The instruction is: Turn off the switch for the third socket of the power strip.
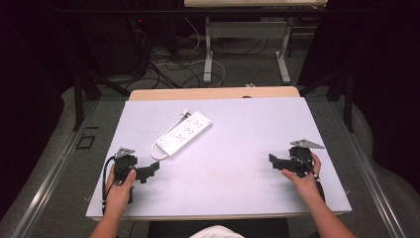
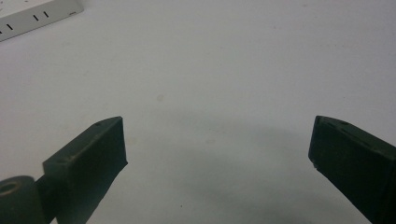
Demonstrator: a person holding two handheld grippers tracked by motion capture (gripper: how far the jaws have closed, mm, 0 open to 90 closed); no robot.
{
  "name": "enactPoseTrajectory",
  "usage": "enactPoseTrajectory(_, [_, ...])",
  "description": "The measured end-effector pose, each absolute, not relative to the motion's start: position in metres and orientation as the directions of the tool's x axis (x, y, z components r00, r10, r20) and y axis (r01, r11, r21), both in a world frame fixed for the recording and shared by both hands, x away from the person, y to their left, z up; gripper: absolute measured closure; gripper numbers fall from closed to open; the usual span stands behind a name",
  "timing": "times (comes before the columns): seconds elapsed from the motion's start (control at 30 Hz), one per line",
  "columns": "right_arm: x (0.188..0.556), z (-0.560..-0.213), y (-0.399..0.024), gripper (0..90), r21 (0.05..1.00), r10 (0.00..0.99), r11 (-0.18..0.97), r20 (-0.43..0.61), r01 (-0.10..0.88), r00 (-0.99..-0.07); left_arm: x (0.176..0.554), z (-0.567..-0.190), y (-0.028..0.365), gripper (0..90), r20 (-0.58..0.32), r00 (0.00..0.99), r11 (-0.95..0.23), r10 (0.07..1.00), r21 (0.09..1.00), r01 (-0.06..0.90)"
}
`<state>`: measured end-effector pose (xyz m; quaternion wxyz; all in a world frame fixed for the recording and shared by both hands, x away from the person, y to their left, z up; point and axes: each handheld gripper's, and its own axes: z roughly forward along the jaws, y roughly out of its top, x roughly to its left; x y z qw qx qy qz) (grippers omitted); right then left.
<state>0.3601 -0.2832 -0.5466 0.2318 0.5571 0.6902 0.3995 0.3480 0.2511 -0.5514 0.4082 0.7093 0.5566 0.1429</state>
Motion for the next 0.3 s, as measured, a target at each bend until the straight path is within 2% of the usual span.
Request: enactPoseTrajectory(0.3, [0.3591,-0.5481,-0.2842,3.7,0.807,0.956,0.068,0.116,0.586,-0.271,0.3480,-0.5502,0.2498,2.0,-0.239,0.353,-0.065,0.905,0.740,0.669])
